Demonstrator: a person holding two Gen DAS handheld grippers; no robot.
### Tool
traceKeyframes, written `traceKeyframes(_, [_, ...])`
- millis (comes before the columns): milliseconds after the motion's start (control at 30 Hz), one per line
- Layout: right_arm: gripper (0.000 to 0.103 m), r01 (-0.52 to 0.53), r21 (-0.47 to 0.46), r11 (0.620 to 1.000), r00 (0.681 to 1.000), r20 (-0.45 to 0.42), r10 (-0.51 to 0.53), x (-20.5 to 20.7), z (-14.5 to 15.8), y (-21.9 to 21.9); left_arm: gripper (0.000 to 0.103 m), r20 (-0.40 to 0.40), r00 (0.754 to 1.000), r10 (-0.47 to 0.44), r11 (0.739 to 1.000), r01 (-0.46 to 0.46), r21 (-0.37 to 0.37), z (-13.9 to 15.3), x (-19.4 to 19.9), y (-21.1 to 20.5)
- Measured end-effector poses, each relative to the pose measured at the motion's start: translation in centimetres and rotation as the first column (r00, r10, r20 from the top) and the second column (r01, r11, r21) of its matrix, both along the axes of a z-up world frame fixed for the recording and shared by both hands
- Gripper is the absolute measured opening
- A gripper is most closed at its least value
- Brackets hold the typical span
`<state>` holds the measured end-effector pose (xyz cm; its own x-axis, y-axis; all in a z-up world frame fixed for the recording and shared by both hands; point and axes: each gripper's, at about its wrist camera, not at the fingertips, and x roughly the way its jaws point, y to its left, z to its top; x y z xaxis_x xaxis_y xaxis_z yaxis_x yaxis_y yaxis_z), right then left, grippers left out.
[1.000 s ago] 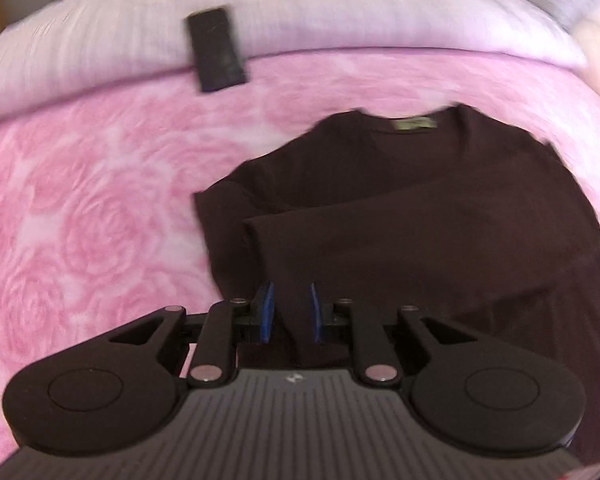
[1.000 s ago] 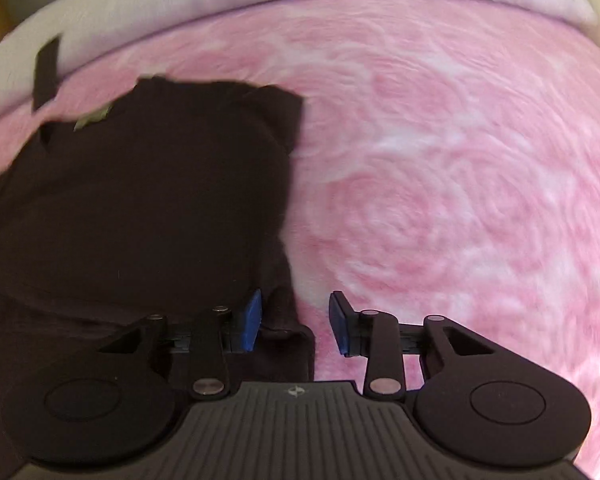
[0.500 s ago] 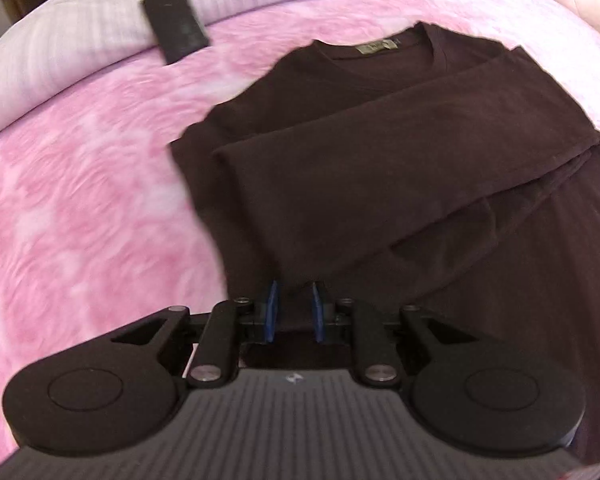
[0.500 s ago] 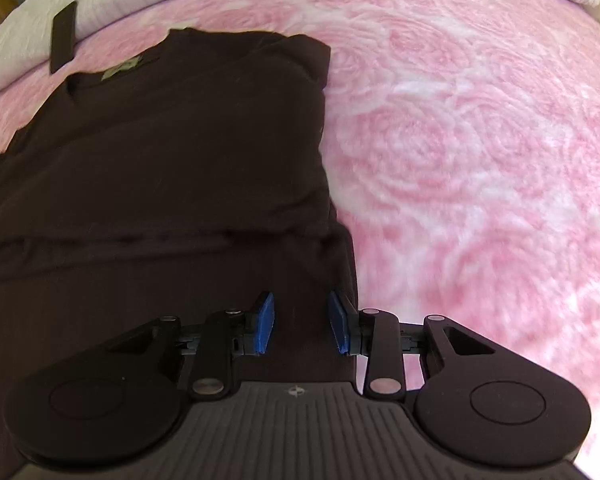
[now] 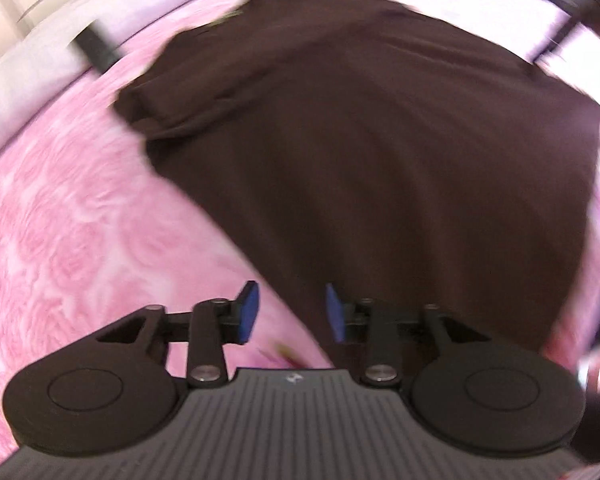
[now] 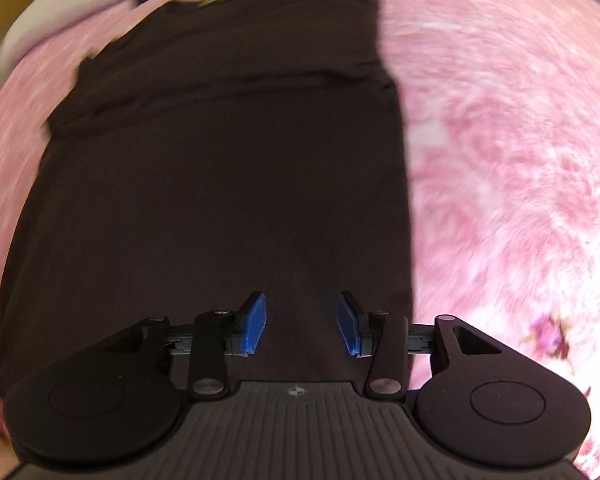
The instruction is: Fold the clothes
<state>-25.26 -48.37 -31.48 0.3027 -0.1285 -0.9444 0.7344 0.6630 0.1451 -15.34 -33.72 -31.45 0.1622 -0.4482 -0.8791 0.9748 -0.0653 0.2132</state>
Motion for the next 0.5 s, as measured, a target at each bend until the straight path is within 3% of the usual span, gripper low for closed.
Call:
traceKeyframes(133, [0.050,-0.177,0.012,0.984,0.984,-0.012,0.177,-0.1,0.0,4.1,0.038,0.068,0.974,-0.215,0.976,0.212,0.051,-0.3,-8.1,3.2])
traceKeyframes(233, [0.051,-0.310,-0.001,0.951,0.951,-0.017,0.310,-0.5,-0.4,6.7,0.040,0.117,0.930,-0.350,0.936,0.340,0.093,-1.1,-13.2,4.6])
traceKeyframes(400, [0.057,-0.502,-0.057,0.863,0.865,-0.035,0.501,-1.5,-0.2,10.1,0.042,0.213,0.889,-0.405,0.910,0.369,0.189,-3.8,-16.1,5.4])
traceKeyframes(500, [0.059,-0.546,-0.086,0.833,0.838,-0.047,0.544,-2.8,0.2,11.3,0.049,0.284,0.857,-0.429,0.899,0.377,0.222,-4.9,-16.5,5.8])
